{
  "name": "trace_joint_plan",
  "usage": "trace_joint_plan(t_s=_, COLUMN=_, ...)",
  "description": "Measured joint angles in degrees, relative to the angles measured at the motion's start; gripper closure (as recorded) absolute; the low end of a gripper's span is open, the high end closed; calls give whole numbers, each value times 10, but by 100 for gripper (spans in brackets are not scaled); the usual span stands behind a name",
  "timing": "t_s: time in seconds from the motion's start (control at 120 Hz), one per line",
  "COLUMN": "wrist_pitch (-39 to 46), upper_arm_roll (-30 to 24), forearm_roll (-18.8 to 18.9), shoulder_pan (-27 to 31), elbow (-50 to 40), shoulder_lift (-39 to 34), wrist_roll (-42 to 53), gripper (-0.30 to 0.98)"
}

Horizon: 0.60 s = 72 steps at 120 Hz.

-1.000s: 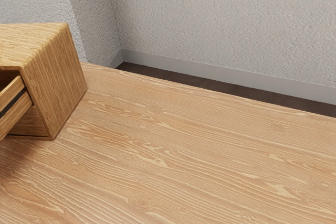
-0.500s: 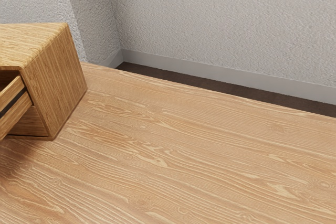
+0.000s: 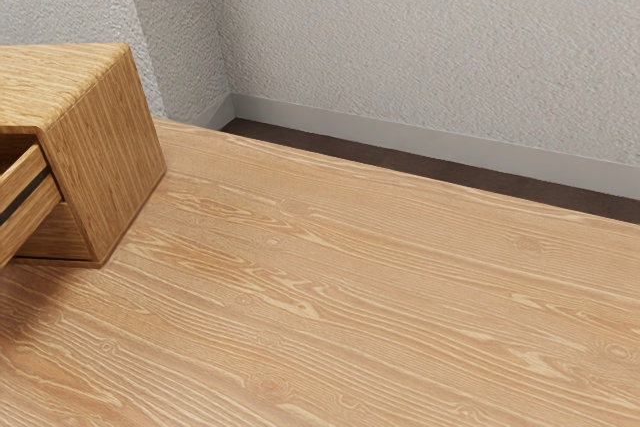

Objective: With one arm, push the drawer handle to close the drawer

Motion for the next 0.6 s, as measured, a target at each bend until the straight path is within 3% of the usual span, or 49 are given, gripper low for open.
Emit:
trace_joint_plan(t_s=0.142, wrist_pitch=21, upper_arm_roll=0, forearm_roll=-10, shoulder_pan=0, elbow=37, shoulder_lift=49, wrist_roll=-13, gripper=79)
trace_joint_plan(t_s=0.6, wrist_pitch=61, upper_arm_roll=-41, forearm_roll=-35, shoulder_pan=0, elbow=40, shoulder_lift=61, wrist_roll=-41, gripper=79)
